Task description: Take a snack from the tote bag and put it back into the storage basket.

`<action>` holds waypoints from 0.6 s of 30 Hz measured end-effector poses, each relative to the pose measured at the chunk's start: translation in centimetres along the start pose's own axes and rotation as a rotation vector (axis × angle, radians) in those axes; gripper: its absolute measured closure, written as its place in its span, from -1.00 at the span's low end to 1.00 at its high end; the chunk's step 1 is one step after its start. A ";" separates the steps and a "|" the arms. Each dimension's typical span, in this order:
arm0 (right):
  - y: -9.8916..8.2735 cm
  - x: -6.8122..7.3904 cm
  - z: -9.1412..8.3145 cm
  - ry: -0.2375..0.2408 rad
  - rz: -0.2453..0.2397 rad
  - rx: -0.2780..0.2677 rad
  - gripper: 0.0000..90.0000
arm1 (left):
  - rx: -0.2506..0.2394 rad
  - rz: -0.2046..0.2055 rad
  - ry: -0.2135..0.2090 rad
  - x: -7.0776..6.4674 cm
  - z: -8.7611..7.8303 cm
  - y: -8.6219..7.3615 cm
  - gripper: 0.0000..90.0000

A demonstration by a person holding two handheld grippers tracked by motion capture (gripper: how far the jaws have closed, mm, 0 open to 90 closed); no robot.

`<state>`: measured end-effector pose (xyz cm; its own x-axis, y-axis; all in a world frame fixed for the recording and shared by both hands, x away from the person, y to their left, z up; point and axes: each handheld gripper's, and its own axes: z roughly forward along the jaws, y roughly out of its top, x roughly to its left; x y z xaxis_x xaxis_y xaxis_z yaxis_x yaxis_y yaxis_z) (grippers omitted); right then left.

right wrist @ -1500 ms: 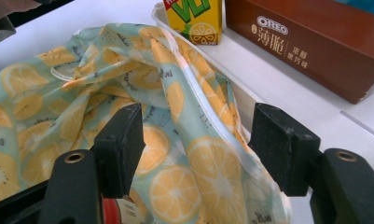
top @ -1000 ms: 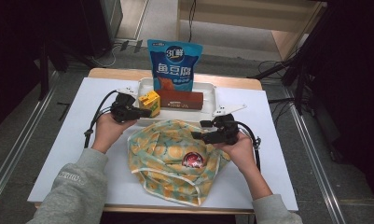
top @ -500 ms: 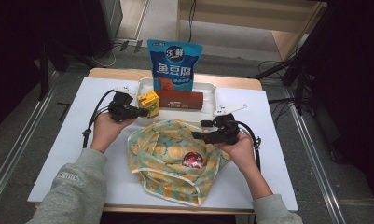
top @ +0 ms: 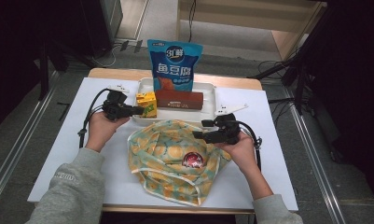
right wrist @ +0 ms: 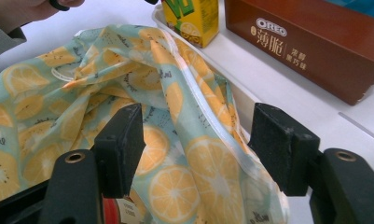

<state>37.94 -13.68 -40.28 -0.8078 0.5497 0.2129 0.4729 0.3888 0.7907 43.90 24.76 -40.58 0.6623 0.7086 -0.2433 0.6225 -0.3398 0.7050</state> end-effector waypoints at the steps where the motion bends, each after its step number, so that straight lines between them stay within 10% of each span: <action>1: 0.0 0.0 -0.1 0.000 0.002 -0.004 -0.21 | -0.003 -0.006 0.000 0.1 0.0 0.0 0.91; 18: -0.2 0.8 -2.0 -0.015 0.007 -0.041 -0.14 | -0.023 -0.059 -0.026 0.9 -0.4 -0.3 0.73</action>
<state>36.49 -14.83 -39.08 -0.7991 0.5632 0.2102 0.4636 0.3548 0.8119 44.13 25.71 -40.72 0.6354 0.7105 -0.3023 0.6514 -0.2830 0.7040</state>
